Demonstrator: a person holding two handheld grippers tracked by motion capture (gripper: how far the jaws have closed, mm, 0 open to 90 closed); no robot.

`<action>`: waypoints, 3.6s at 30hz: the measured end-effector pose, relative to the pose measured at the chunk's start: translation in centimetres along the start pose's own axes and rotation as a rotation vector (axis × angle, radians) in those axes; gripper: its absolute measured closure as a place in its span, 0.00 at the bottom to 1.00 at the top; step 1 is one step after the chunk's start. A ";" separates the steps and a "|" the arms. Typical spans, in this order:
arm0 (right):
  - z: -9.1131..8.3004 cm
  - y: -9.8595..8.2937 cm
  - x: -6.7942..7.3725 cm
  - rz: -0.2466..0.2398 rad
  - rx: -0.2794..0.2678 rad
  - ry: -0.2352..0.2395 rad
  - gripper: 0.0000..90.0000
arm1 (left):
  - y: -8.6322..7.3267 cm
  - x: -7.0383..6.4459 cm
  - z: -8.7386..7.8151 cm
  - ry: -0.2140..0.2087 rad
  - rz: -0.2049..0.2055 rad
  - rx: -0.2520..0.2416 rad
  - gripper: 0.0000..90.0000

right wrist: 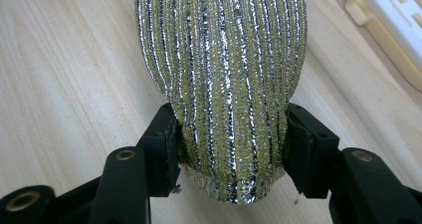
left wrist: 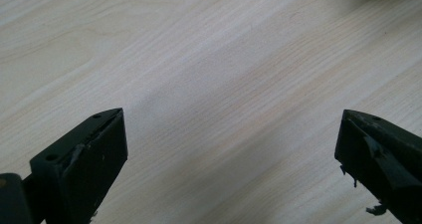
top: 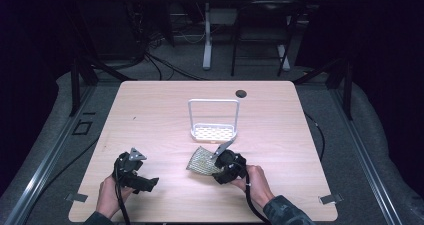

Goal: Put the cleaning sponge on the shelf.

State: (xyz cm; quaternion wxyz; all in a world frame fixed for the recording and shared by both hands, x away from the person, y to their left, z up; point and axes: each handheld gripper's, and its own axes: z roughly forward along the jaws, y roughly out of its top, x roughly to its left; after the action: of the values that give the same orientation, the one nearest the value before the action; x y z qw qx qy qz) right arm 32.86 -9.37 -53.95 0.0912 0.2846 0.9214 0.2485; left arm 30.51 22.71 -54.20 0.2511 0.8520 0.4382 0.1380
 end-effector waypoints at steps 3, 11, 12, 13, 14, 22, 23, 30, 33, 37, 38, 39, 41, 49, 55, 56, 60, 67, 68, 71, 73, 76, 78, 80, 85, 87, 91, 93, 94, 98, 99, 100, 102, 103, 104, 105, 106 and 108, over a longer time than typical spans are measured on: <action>-0.4 0.0 0.0 0.003 -0.001 -0.010 0.53 | 0.0 -0.1 0.0 -0.001 0.000 0.002 0.00; -1.3 -0.1 -0.4 0.027 -0.022 -0.030 0.56 | 0.0 0.0 0.0 0.001 0.002 0.005 0.00; -1.5 -0.1 -0.4 0.029 -0.026 -0.035 0.56 | 0.0 0.0 0.0 0.001 0.002 0.005 0.00; -1.5 -0.1 -0.4 0.029 -0.026 -0.035 0.56 | 0.0 0.0 0.0 0.001 0.002 0.005 0.00; -1.7 -0.1 -0.6 0.035 -0.028 -0.041 0.56 | 0.0 0.0 0.0 0.001 -0.001 0.003 0.00; -2.1 -0.1 -1.3 0.078 -0.046 -0.066 0.56 | 0.0 -0.2 0.0 0.001 0.006 0.006 0.00; -2.1 -0.1 -1.3 0.078 -0.046 -0.066 0.56 | 0.0 -0.2 0.0 0.001 0.006 0.006 0.00; -2.3 0.0 -1.6 0.097 -0.051 -0.086 0.56 | 0.0 -0.1 0.0 0.002 0.003 0.004 0.00; -2.3 0.0 -1.7 0.098 -0.048 -0.091 0.56 | 0.0 -0.1 -0.1 0.003 0.002 0.002 0.00; -2.3 0.1 -1.9 0.105 -0.054 -0.099 0.56 | 0.0 -0.1 -0.1 0.002 -0.001 0.003 0.00; -2.3 0.2 -1.9 0.107 -0.054 -0.101 0.56 | 0.0 -0.1 -0.1 0.004 0.000 0.002 0.00; -2.3 0.2 -1.9 0.110 -0.055 -0.103 0.56 | 0.0 -0.1 -0.1 0.004 0.000 0.002 0.00; -2.3 0.2 -2.0 0.112 -0.053 -0.107 0.56 | 0.0 -0.1 0.0 0.004 0.000 0.004 0.00; -2.5 0.3 -2.4 0.127 -0.063 -0.126 0.56 | 0.0 -0.1 0.0 0.010 0.000 0.004 0.00; -2.6 0.4 -2.7 0.132 -0.073 -0.140 0.56 | 0.0 -0.2 0.0 0.013 0.000 0.006 0.01; -2.6 0.4 -2.7 0.136 -0.073 -0.141 0.56 | 0.0 -0.2 0.0 0.014 0.002 0.006 0.01; -2.6 0.5 -2.9 0.142 -0.077 -0.148 0.56 | 0.0 -0.2 0.1 0.014 0.005 0.007 0.01; -2.5 0.7 -3.2 0.149 -0.081 -0.167 0.56 | 0.0 -0.1 0.0 0.015 0.000 0.003 0.01; -2.4 0.7 -3.3 0.150 -0.080 -0.172 0.56 | 0.0 -0.1 0.0 0.015 0.000 0.003 0.01; -2.3 0.9 -3.5 0.157 -0.079 -0.183 0.55 | 0.1 -0.2 0.0 0.012 0.006 0.008 0.01; -2.2 1.0 -3.7 0.163 -0.080 -0.188 0.55 | 0.1 -0.2 0.1 0.017 0.006 0.009 0.01; -2.0 1.2 -4.0 0.171 -0.077 -0.204 0.55 | 0.1 -0.3 0.1 0.012 0.009 0.013 0.01; -1.9 1.2 -4.1 0.168 -0.072 -0.211 0.55 | 0.1 -0.3 0.1 0.012 0.009 0.014 0.01; -1.5 1.4 -4.5 0.181 -0.071 -0.224 0.54 | 0.1 -0.3 0.2 0.015 0.012 0.013 0.01; -1.2 1.9 -4.8 0.188 -0.081 -0.248 0.54 | 0.2 -0.3 0.2 0.008 0.012 0.015 0.01; -1.0 2.3 -4.8 0.187 -0.096 -0.266 0.54 | 0.2 -0.3 0.3 0.006 0.012 0.017 0.01; -0.4 3.1 -4.9 0.198 -0.089 -0.286 0.53 | 0.3 -0.3 0.4 0.009 0.016 0.019 0.01; -0.1 3.4 -5.1 0.207 -0.089 -0.299 0.53 | 0.3 -0.3 0.5 0.012 0.019 0.024 0.01; 0.0 3.5 -5.2 0.211 -0.087 -0.306 0.53 | 0.3 -0.3 0.5 0.013 0.016 0.030 0.01; 0.7 4.1 -5.3 0.214 -0.070 -0.324 0.53 | 0.4 -0.3 0.6 0.001 0.021 0.035 0.01; 0.9 4.2 -5.3 0.219 -0.074 -0.327 0.53 | 0.4 -0.3 0.6 0.001 0.022 0.034 0.01; 1.1 4.4 -5.4 0.222 -0.064 -0.330 0.53 | 0.4 -0.3 0.6 0.001 0.022 0.033 0.01; 1.4 4.6 -5.5 0.229 -0.062 -0.334 0.52 | 0.5 -0.3 0.6 0.007 0.024 0.036 0.01; 1.5 4.8 -5.6 0.234 -0.059 -0.337 0.52 | 0.4 -0.3 0.6 0.007 0.021 0.036 0.01; 1.6 4.9 -5.6 0.242 -0.059 -0.339 0.52 | 0.4 -0.3 0.5 0.005 0.021 0.036 0.01; 1.7 5.0 -5.7 0.243 -0.056 -0.343 0.52 | 0.4 -0.3 0.5 0.006 0.020 0.036 0.01; 1.8 5.2 -5.7 0.245 -0.053 -0.346 0.52 | 0.4 -0.3 0.5 0.006 0.020 0.036 0.01; 2.1 5.4 -5.7 0.250 -0.044 -0.356 0.51 | 0.4 -0.4 0.5 0.003 0.024 0.037 0.01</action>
State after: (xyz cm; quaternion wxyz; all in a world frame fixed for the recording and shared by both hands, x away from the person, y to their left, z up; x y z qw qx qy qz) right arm 40.81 -7.90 -52.83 0.2269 0.4340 0.8426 0.2239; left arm 30.84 22.03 -54.40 0.2328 0.8616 0.4307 0.1340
